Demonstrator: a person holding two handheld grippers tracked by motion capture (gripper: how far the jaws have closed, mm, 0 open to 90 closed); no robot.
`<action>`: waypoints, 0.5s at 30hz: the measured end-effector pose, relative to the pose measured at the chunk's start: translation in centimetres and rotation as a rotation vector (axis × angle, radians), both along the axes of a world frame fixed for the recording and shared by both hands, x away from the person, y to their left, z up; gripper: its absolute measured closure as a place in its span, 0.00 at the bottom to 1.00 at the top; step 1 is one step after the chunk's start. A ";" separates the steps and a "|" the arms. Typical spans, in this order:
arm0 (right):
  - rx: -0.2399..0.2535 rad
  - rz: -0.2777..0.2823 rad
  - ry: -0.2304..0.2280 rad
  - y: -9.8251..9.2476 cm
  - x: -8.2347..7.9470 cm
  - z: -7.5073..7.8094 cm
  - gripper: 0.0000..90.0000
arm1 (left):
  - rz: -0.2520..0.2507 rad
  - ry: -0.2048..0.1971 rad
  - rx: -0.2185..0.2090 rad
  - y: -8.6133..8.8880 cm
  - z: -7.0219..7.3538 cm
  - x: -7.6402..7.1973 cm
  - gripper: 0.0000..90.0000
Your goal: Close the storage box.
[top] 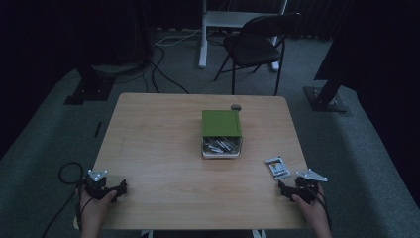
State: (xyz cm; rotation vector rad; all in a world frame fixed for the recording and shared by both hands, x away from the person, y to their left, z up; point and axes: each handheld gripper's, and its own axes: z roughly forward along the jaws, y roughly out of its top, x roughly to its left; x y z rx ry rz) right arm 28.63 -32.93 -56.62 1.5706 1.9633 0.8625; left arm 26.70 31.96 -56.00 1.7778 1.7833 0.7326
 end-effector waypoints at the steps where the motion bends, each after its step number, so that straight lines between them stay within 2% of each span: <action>1: 0.000 0.000 0.000 0.0 0.0 0.0 0.13 | 0.004 0.001 -0.004 0.0 0.0 0.0 0.02; 15: 0.000 0.000 0.000 0.0 0.0 0.0 0.13 | -0.003 0.001 -0.003 -0.1 0.0 0.0 0.02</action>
